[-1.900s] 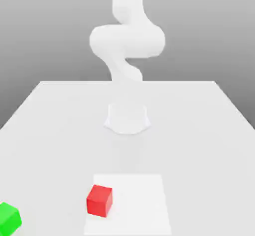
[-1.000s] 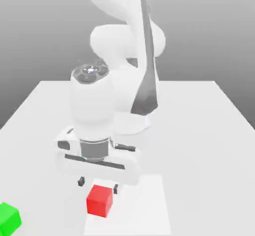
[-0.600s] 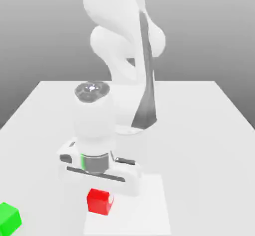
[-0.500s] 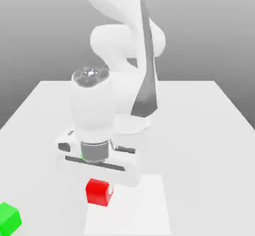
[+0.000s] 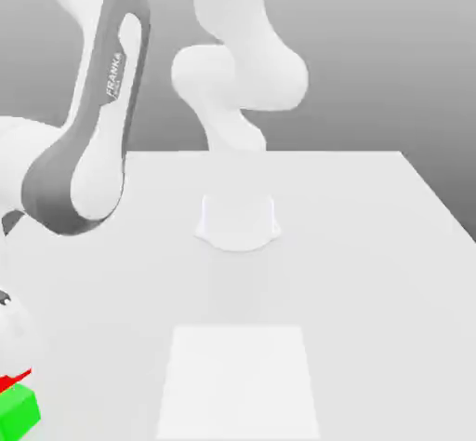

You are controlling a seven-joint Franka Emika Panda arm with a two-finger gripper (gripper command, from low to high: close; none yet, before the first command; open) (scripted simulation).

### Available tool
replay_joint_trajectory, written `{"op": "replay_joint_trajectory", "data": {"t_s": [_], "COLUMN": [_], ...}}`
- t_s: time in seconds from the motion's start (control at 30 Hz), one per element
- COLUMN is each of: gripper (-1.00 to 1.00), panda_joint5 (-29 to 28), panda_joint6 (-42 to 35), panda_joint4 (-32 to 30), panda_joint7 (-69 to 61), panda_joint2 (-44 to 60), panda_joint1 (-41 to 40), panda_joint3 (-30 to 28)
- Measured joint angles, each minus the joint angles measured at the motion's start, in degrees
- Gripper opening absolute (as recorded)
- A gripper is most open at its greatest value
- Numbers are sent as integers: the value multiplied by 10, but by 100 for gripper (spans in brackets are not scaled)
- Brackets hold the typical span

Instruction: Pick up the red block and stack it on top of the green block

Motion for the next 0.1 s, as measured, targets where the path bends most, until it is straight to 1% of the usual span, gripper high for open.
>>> {"op": "replay_joint_trajectory", "data": {"t_s": [0.1], "gripper": [100], "panda_joint5": [0], "panda_joint6": [0], "panda_joint4": [0], "panda_joint7": [0], "panda_joint2": [0], "panda_joint1": [0], "panda_joint3": [0]}}
